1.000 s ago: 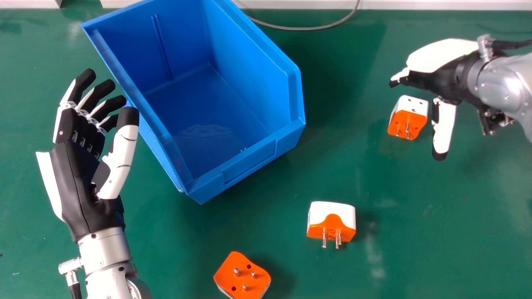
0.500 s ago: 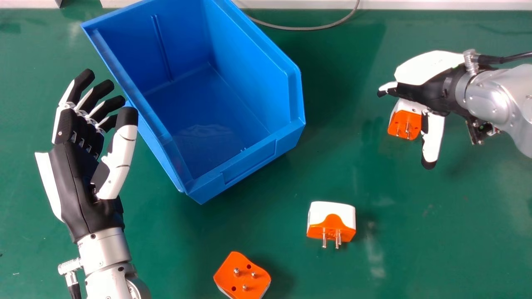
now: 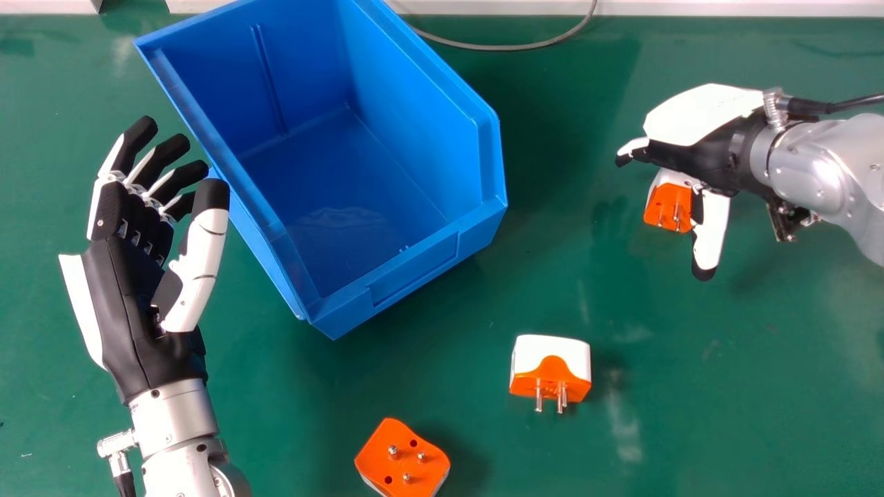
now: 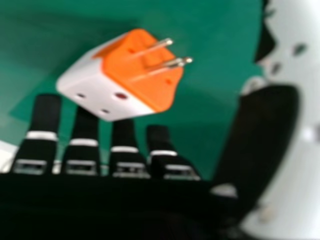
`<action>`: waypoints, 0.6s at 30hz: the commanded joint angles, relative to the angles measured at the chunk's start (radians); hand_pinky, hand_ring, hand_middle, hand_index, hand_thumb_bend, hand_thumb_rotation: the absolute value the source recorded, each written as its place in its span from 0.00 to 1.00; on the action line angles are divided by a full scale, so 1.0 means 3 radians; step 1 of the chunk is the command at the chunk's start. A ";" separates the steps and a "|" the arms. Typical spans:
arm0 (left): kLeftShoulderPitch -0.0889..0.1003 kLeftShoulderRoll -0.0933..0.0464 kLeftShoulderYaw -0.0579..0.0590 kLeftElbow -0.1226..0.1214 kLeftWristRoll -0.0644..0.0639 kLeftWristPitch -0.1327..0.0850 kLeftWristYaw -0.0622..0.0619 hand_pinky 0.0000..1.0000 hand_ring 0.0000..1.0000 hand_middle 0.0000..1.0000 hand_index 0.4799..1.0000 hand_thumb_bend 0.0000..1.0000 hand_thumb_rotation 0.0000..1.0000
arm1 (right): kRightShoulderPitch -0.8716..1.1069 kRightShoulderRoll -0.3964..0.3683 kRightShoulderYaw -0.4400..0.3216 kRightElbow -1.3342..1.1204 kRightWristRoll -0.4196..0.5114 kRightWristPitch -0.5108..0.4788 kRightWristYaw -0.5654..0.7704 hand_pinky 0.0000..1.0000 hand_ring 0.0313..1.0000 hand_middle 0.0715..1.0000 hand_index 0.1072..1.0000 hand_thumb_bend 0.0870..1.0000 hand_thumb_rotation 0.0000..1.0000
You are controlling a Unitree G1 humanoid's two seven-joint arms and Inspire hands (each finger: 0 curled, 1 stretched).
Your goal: Pick all objects and put in blue box
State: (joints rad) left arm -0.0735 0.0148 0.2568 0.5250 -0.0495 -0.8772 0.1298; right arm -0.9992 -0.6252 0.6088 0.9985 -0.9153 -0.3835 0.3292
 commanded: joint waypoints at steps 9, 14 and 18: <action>-0.0015 0.0005 -0.0022 -0.0058 0.0005 -0.0039 -0.0012 0.64 0.70 0.77 0.63 0.68 0.45 | -0.0056 -0.0086 0.0026 0.0082 0.0030 -0.0127 -0.0235 0.60 0.74 0.83 0.80 0.81 0.09; -0.0024 -0.0004 -0.0022 -0.0052 0.0026 -0.0055 0.0006 0.64 0.70 0.77 0.63 0.68 0.44 | -0.0058 -0.0079 0.0000 0.0138 0.0101 -0.0217 -0.0232 0.56 0.70 0.79 0.76 0.76 0.03; -0.0018 -0.0004 -0.0024 -0.0070 0.0022 -0.0051 0.0004 0.64 0.70 0.77 0.63 0.67 0.44 | -0.0044 -0.0080 -0.0020 0.0157 0.0127 -0.0274 -0.0288 0.56 0.69 0.76 0.72 0.73 0.01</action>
State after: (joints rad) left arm -0.0741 0.0137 0.2557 0.5255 -0.0490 -0.8771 0.1315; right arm -0.9988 -0.6276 0.6230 1.0462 -0.9015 -0.4631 0.2608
